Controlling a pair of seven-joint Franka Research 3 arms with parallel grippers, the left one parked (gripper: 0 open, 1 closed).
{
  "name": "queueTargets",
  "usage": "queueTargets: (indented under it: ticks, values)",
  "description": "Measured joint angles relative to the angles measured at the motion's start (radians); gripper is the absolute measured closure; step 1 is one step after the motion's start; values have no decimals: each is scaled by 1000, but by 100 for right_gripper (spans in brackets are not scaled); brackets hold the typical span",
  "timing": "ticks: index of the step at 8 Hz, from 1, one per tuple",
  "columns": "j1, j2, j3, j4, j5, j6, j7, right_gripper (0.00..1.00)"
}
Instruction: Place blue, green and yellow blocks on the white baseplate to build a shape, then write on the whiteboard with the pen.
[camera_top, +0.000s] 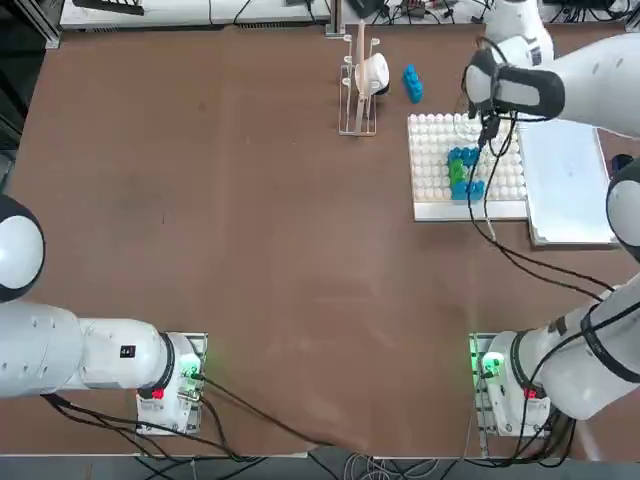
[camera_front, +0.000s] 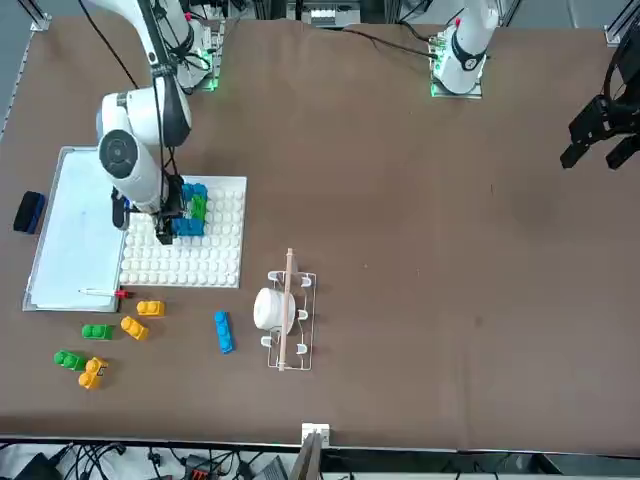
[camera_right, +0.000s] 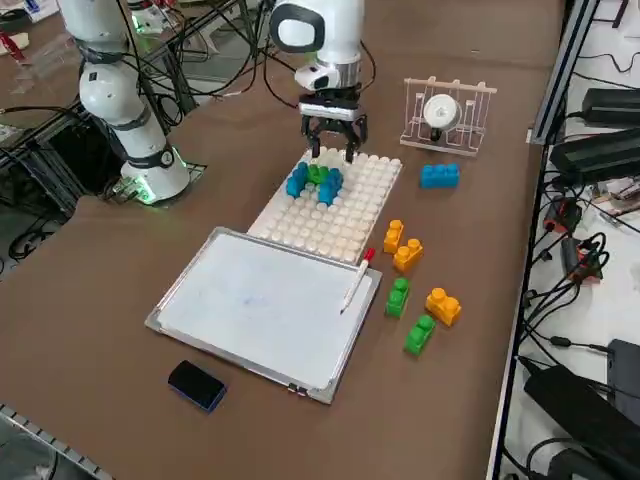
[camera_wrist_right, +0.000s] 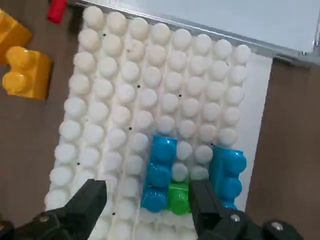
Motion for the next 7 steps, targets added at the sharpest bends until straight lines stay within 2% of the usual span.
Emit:
queueTargets:
  ticks: [2, 4, 5, 7]
  values:
    - [-29, -4, -1, 43, 0, -4, -131, 0]
    - [-64, 16, -2, 99, 5, -4, -193, 0]
    - [-82, 50, -2, 147, 29, -4, -198, 0]
    - [-122, 189, -2, 290, 133, -4, -201, 2]
